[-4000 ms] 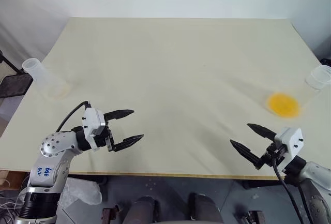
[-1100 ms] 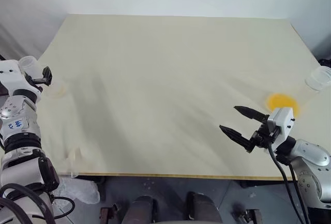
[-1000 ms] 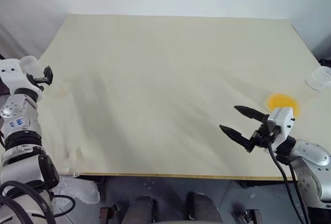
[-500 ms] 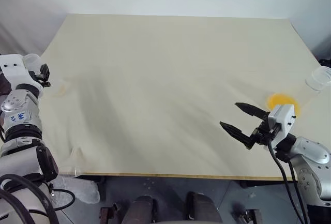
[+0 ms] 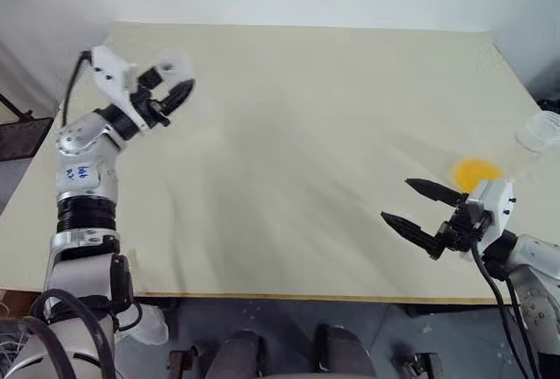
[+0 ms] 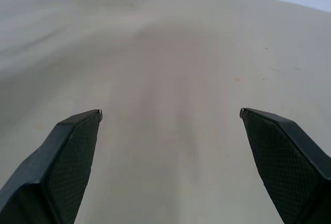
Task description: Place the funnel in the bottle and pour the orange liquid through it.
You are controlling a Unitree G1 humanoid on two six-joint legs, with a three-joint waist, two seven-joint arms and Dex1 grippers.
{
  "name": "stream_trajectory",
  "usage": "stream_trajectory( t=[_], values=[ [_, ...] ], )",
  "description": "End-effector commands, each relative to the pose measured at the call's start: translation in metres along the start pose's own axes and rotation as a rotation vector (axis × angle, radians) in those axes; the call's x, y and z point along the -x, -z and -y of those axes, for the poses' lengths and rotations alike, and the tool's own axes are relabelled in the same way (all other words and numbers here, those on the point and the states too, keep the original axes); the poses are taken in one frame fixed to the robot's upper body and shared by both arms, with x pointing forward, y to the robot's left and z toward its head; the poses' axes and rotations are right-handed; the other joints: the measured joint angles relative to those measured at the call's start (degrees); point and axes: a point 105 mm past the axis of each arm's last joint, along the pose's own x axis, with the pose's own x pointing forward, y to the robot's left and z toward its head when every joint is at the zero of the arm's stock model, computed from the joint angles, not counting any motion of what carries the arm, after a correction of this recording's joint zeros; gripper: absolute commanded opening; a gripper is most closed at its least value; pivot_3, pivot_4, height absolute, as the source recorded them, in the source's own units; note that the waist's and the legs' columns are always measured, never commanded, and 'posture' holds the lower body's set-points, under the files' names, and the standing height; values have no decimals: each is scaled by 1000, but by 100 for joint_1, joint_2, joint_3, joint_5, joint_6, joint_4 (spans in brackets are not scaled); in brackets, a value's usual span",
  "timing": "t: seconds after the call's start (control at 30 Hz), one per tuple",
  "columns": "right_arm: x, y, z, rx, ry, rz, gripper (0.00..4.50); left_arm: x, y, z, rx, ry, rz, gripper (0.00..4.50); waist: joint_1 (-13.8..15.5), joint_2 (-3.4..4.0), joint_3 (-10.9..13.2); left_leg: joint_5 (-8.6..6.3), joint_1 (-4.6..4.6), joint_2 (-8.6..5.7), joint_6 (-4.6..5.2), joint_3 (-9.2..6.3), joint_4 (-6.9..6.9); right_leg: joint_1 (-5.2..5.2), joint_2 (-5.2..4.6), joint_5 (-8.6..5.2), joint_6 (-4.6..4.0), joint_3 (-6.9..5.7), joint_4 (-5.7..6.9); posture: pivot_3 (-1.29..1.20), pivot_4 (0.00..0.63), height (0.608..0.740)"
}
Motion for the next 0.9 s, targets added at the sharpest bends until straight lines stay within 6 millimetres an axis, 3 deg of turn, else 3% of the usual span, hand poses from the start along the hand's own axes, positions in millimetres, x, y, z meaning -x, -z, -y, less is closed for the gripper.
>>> stream_trajectory(
  t=[0.03, 0.17, 0.43, 0.67, 0.9],
  values=[
    [5, -18, -5, 31, -33, 37, 4500, -20, -27, 31, -17, 197, 71, 2329, 8, 0, 0, 0, 0, 1, 0, 1, 0, 0, 1, 0, 0, 0, 0, 0, 150, 740],
    [15, -22, -8, 38, -49, 42, 4500, -45, -30, 84, 24, 479, 80, 2329, 62, -4, 3, 0, -9, -2, 1, -6, 14, 2, 0, 0, 1, -2, -3, 0, 150, 740],
    [34, -34, -17, 70, -49, 36, 4500, -74, -28, 164, 72, 883, 107, 2329, 139, -4, 3, 0, -28, -4, 5, -8, 36, 4, 0, 3, 6, -6, -12, 0, 150, 740],
    [35, -40, -25, 100, 25, 55, 4500, -97, -11, 194, 23, 953, 42, 2329, 176, -5, 4, 1, -31, -3, 9, -2, 42, 4, 1, 3, 6, -3, -17, 0, 150, 740],
    [43, -36, -32, 102, 104, 45, 4500, -116, 5, 202, 30, 890, -5, 2329, 212, -5, 4, -2, -59, -5, 18, -8, 61, -6, -1, 3, 6, -9, -22, 0, 150, 740]
  ],
)
